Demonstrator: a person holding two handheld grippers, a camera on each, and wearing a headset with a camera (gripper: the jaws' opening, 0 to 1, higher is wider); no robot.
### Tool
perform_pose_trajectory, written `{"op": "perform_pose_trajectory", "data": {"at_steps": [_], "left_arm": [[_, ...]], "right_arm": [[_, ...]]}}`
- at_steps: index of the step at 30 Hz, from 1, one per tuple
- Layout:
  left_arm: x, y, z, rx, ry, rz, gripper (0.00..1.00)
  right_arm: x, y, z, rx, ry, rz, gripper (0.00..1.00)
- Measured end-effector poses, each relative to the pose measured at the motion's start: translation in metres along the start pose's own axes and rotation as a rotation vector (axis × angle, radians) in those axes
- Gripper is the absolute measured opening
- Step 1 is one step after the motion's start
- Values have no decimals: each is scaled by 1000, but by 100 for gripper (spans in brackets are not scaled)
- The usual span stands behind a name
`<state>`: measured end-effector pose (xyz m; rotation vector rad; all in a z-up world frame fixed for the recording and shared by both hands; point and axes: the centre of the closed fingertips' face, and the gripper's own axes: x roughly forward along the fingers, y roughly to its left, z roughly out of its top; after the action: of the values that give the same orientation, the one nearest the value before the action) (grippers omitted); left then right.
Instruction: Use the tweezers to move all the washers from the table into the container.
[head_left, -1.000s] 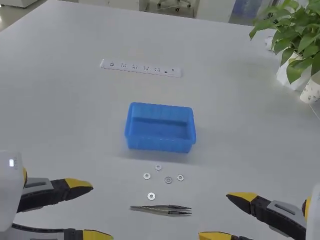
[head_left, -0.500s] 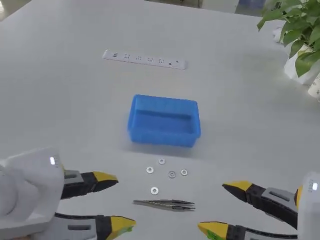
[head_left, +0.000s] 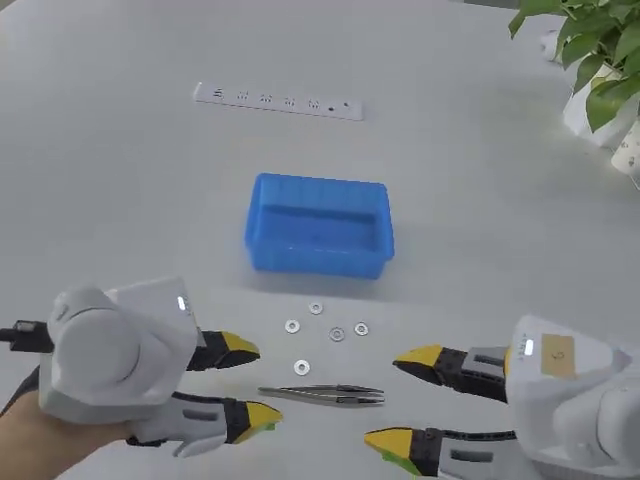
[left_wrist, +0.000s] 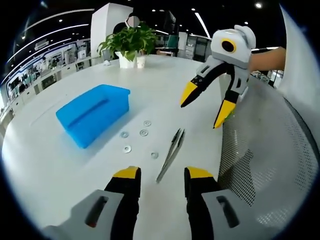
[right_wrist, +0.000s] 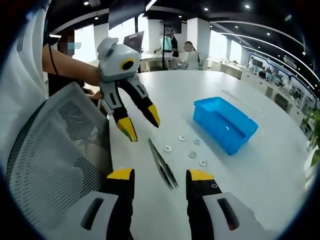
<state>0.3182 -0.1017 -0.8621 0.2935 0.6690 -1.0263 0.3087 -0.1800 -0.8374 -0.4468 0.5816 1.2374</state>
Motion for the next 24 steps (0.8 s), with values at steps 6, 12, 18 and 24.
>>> {"op": "perform_pose_trajectory", "data": {"at_steps": [6, 12, 18, 24], "left_arm": [[8, 1, -6, 29, 42, -25, 35], [15, 0, -12, 37, 83, -60, 31], [20, -1, -12, 50, 94, -79, 28], [23, -1, -10, 59, 98, -101, 26]], "right_arm": [[20, 0, -6, -91, 76, 59, 39], [35, -3, -9, -134, 132, 106, 33], [46, -6, -12, -162, 182, 155, 26], [52, -1, -20, -171, 237, 216, 23]]}}
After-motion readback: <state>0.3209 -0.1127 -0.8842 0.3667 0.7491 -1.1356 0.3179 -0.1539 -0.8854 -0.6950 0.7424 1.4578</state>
